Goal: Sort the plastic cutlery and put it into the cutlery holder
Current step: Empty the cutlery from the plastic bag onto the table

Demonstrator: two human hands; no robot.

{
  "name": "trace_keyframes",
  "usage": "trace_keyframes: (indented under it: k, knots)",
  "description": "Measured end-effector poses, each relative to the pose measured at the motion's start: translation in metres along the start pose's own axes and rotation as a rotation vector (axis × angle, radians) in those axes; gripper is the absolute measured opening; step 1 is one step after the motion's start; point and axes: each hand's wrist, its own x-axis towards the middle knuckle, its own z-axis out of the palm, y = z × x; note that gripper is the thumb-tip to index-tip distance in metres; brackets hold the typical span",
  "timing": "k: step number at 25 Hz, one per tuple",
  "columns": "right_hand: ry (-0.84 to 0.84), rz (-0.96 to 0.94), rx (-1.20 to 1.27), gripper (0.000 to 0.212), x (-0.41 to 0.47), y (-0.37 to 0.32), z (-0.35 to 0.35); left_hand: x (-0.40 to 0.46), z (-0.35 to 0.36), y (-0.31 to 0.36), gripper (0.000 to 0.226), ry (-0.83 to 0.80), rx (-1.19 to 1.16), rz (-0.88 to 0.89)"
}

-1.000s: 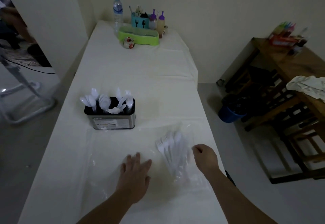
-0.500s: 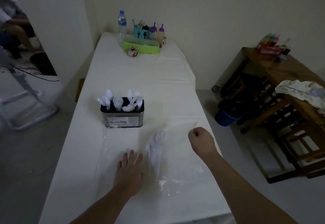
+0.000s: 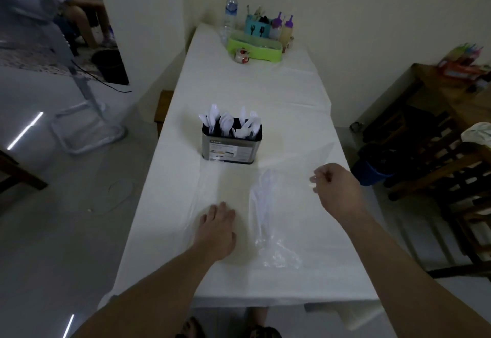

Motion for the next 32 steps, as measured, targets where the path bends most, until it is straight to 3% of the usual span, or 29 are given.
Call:
trace_keyframes:
  k: [4,9,12,18,22,32]
  knots:
    - [0.049,-0.070,-0.034,0.004,-0.023,-0.020,-0.002,0.001,0.000,-0.007,0.067,-0.020,0.008,0.035]
    - [0.027,-0.081,-0.036,0.024,-0.031,-0.033,0.005,0.002,-0.004,-0.009,0.067,-0.065,0.018,0.032]
    - [0.048,-0.124,0.017,0.024,-0.035,-0.045,0.003,0.001,-0.008,-0.011,0.067,-0.080,-0.002,0.046]
    - [0.052,-0.092,0.036,0.030,-0.025,-0.077,0.004,-0.020,-0.004,-0.031,0.065,0.038,0.008,-0.052]
    - [0.054,-0.098,0.094,0.030,-0.020,-0.098,0.007,-0.029,-0.005,-0.042,0.062,0.063,-0.026,-0.123]
    - [0.077,-0.147,0.325,0.028,-0.019,-0.126,0.001,-0.020,-0.002,-0.053,0.062,0.012,-0.130,-0.079]
